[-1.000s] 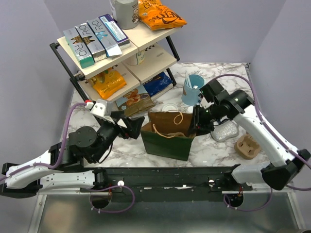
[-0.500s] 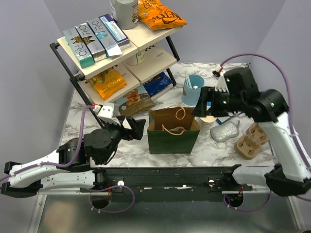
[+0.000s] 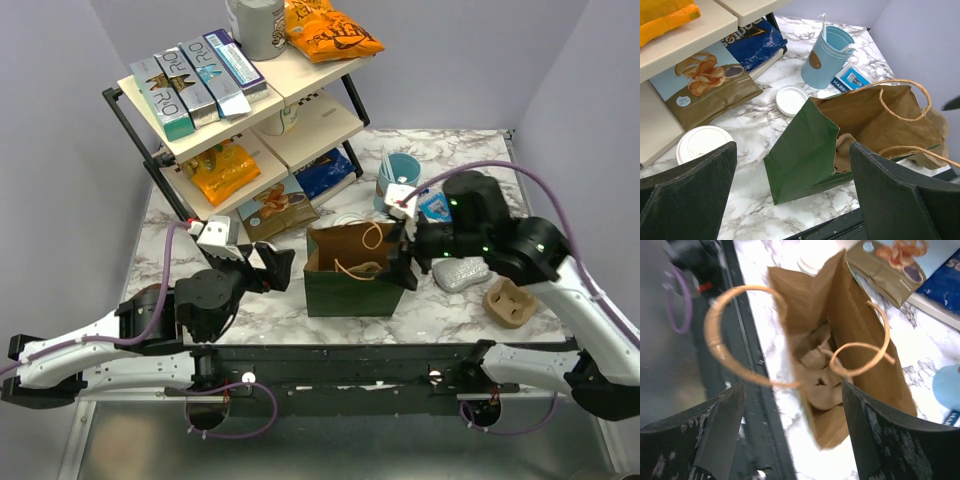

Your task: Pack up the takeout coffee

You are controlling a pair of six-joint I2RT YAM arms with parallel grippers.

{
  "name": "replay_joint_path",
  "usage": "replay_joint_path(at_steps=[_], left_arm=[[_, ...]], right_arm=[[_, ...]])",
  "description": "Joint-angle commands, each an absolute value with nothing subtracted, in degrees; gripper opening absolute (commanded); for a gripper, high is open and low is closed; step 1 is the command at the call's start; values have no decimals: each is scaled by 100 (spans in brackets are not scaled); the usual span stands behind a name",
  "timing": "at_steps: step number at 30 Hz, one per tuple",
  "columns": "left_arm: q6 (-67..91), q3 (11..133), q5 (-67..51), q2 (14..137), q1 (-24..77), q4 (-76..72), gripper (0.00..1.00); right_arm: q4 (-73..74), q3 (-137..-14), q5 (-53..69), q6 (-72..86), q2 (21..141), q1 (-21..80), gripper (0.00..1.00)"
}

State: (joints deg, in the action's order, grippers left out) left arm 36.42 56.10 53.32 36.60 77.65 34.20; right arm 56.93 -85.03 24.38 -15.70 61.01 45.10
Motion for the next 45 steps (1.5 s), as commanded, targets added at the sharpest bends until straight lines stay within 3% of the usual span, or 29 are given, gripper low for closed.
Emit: replay_joint_path(at_steps=[1,7,11,12,13,16,18,20,25,31,34,37,45], left_arm=[[3867,5625,5581,3867,7770,3647,99],[4043,5590,5625,3929,7770,3753,99],[4183,5476,5651,3797,7770,3814,99],[4210,5449,5651,3745,7770,3823,99],[4236,5441,5651,3709,7770,3823,99],[4280,5423,5678,3630,7770,3832,99],[4307,5414,5695,3604,7770,3841,99],[4298,5414,5704,3604,7770,3780,99],[4236,5458,5581,3568,7770,3709,99],[4403,5379,5634,3454,7770,3814,99],[4578,5361,5643,3410,7770,3937,99],[4702,5274,5634,3332,7770,3999,99],[4790,5142,5423,3191,7770,3964,99]], right_arm=[[5415,-8254,1803,-2416,6512,4553,85],[5668,-7981,2196,-2391,7022,4553,83],[5625,-7735,2207,-2189,7119,4561,74],[5599,-7734,2110,-2162,7102,4553,70],[5494,-7743,2048,-2032,7032,4561,52],[5274,-7962,1942,-1523,6909,4562,22],[5273,-8356,2021,-1110,6926,4570,17],[5256,-8612,2135,-346,6978,4562,2],[5650,-9219,2085,1324,7268,4561,1],[5776,-9247,1581,1371,7497,4693,1],[5293,-8624,1609,1669,7514,4693,1],[5361,-8332,874,1897,7628,4693,1],[5292,-9026,553,1740,7542,4887,1]])
